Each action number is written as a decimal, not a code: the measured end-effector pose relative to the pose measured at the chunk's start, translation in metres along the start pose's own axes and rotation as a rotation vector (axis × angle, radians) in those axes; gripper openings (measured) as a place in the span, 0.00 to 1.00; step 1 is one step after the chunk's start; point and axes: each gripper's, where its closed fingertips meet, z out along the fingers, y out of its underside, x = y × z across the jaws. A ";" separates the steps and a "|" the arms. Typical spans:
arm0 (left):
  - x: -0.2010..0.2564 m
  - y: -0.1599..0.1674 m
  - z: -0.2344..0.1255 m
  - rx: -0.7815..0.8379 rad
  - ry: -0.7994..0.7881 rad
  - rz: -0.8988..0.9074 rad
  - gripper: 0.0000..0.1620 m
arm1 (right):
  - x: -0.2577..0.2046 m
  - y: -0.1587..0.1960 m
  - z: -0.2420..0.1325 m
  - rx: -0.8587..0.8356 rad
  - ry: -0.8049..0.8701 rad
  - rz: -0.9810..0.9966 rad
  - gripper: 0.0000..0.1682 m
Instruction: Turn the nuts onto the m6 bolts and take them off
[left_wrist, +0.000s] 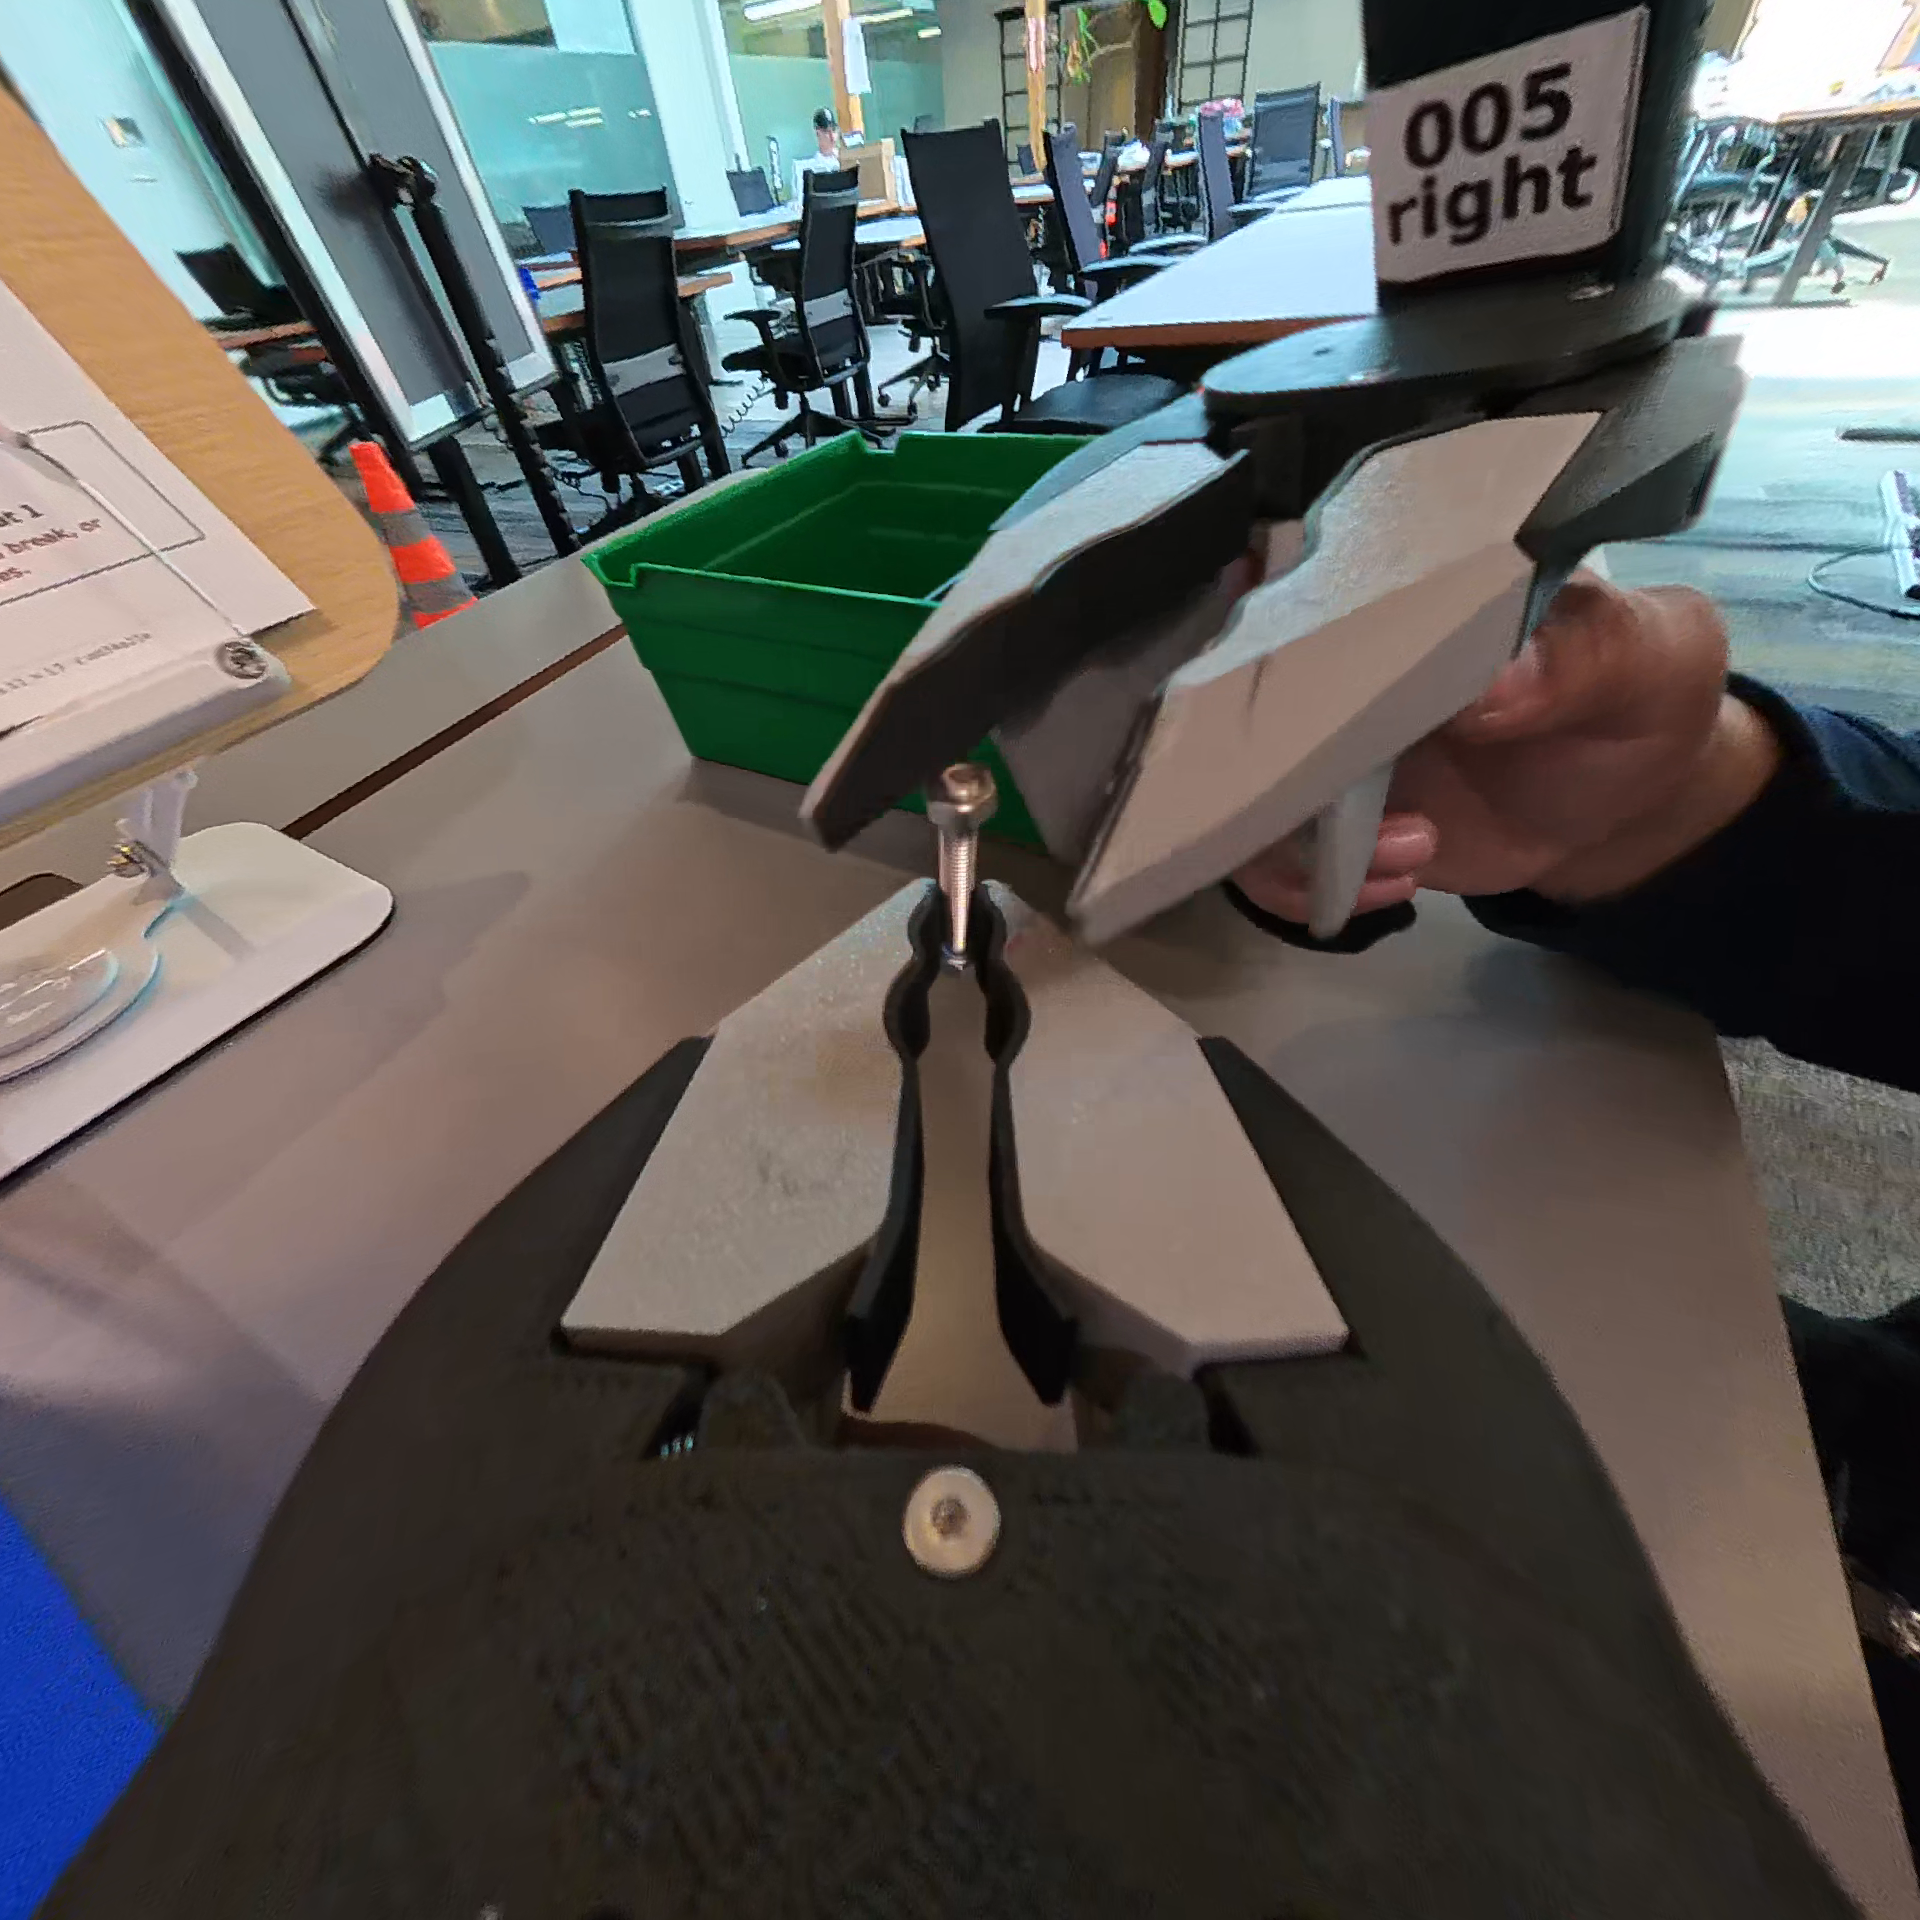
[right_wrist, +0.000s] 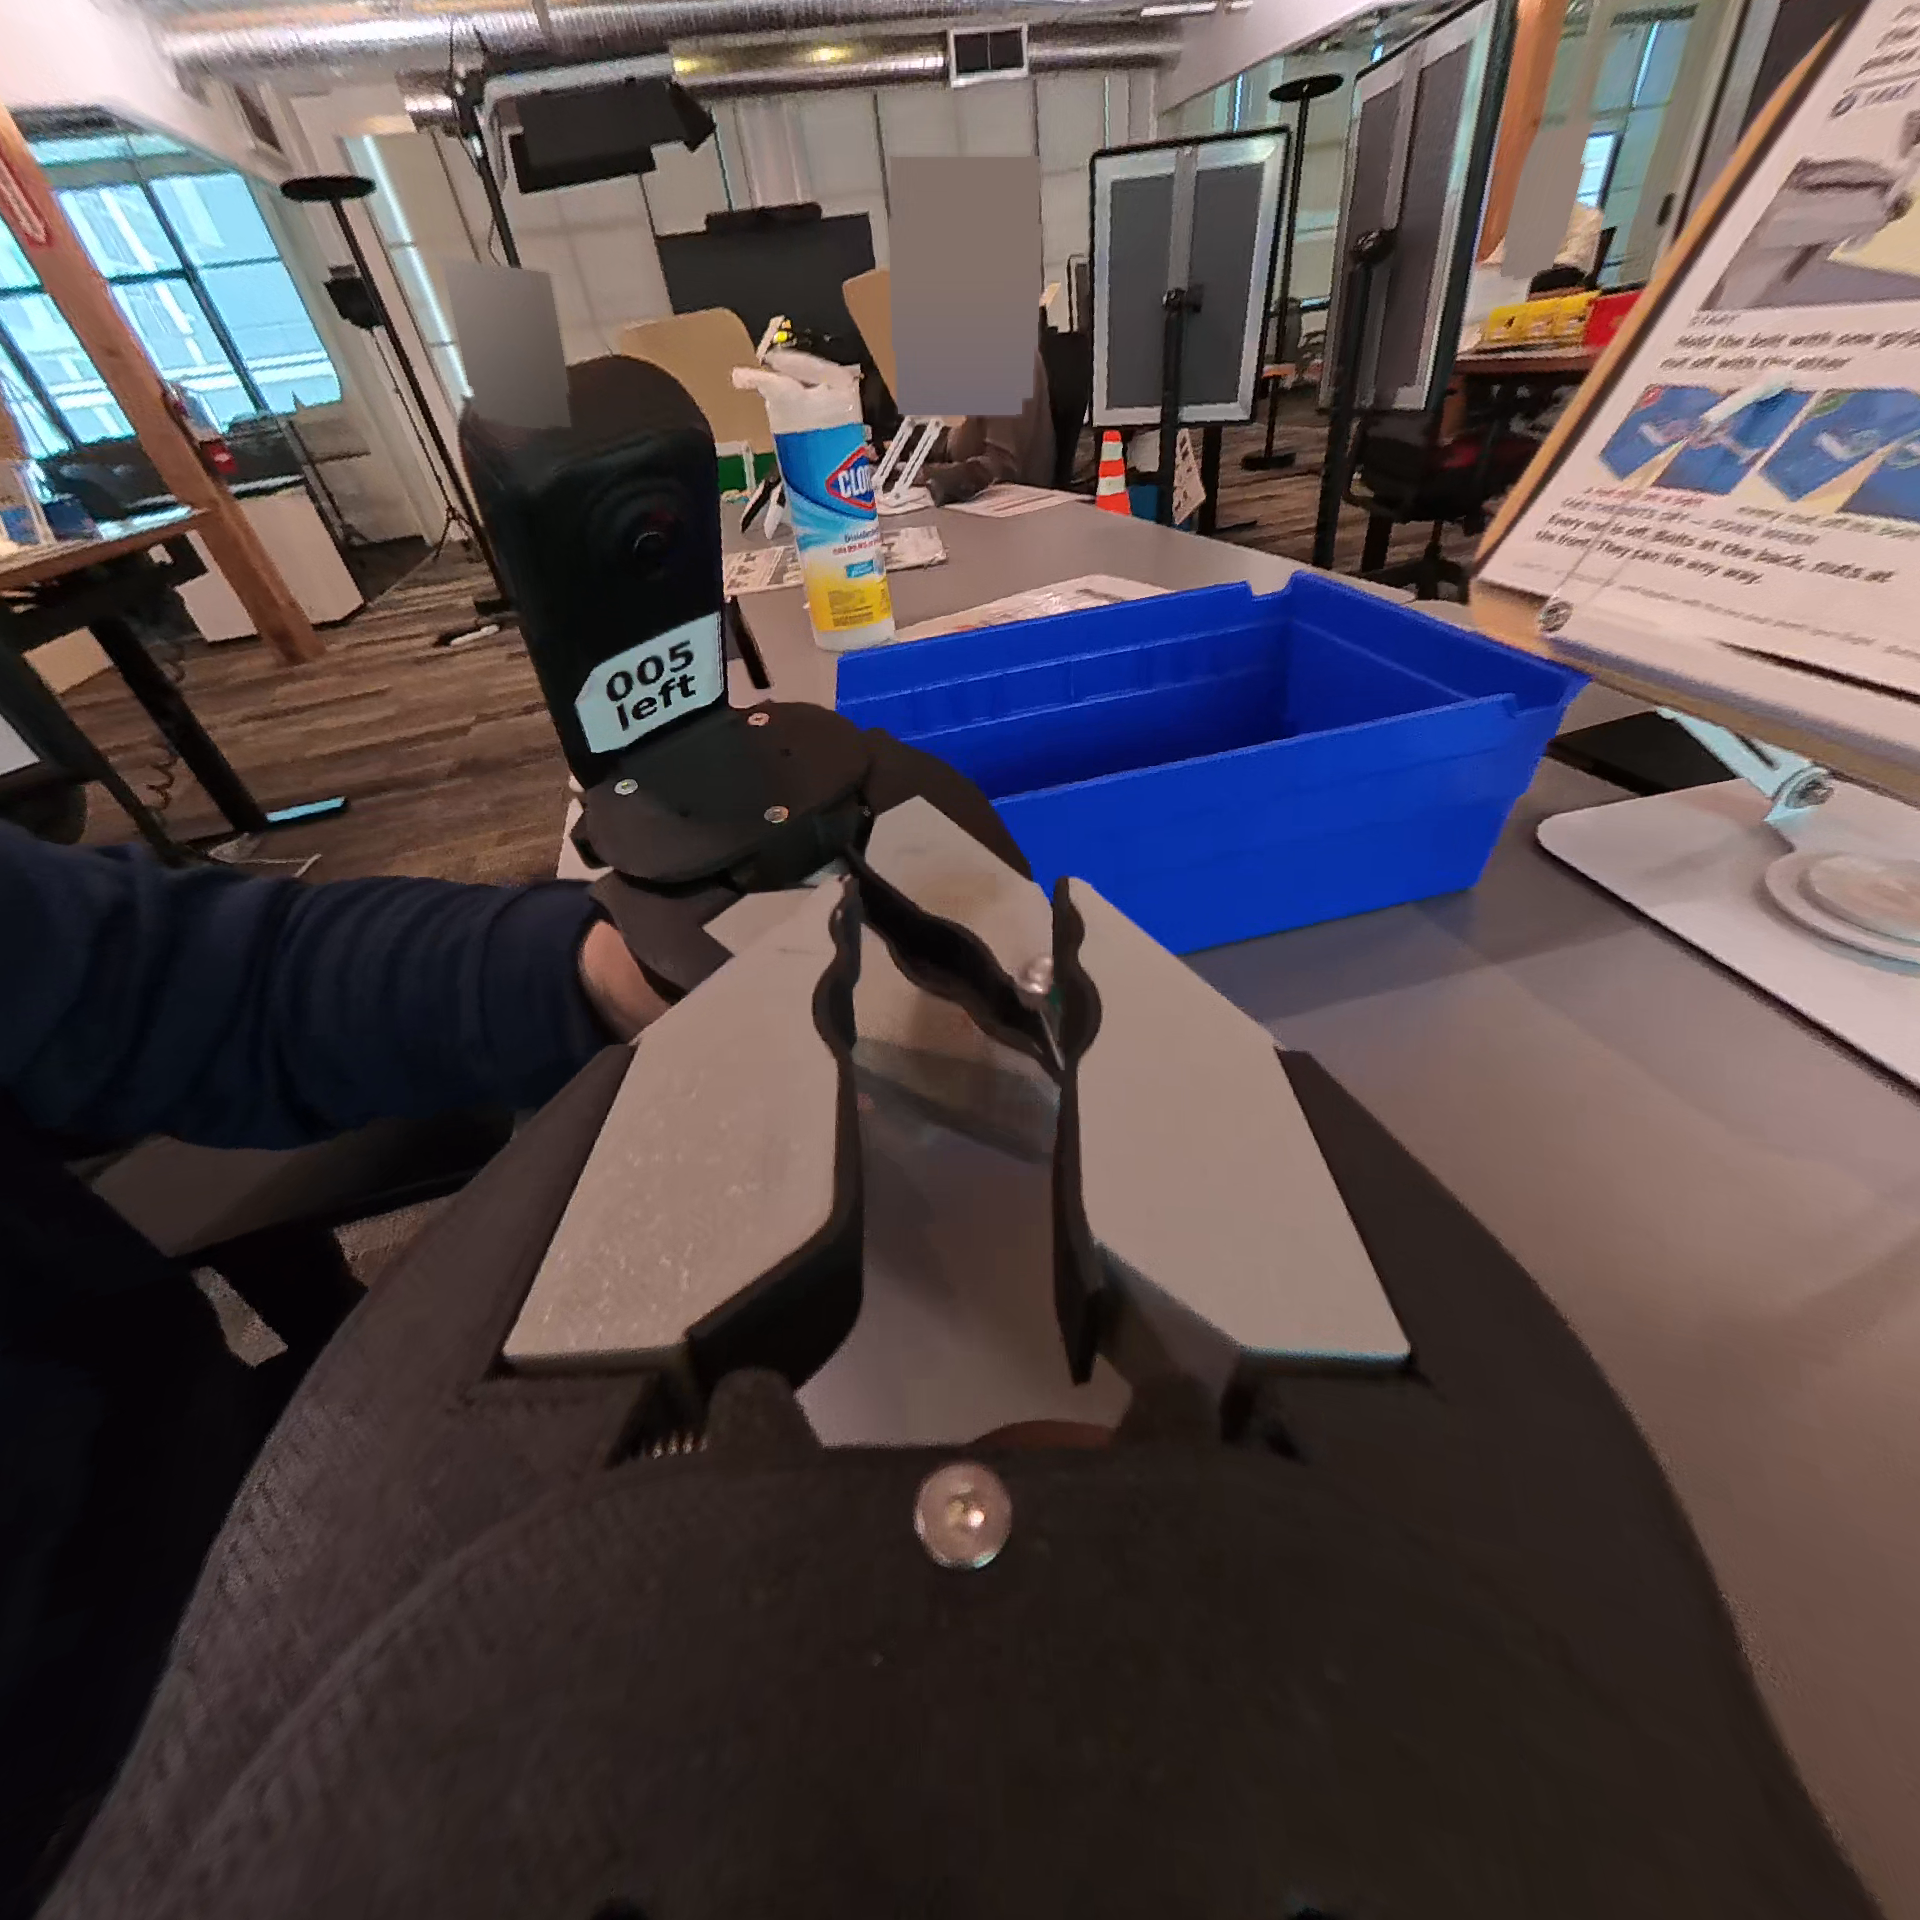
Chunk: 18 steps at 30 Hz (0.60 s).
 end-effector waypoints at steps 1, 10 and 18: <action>0.004 0.001 0.002 -0.005 0.009 0.011 0.01 | -0.004 0.003 0.003 -0.014 -0.011 0.000 0.21; 0.003 -0.004 0.000 0.018 0.009 -0.001 0.01 | 0.012 -0.004 -0.015 0.032 0.055 -0.011 0.19; 0.008 0.000 0.003 0.000 0.016 0.021 0.01 | 0.000 0.011 0.003 -0.058 0.035 -0.055 0.23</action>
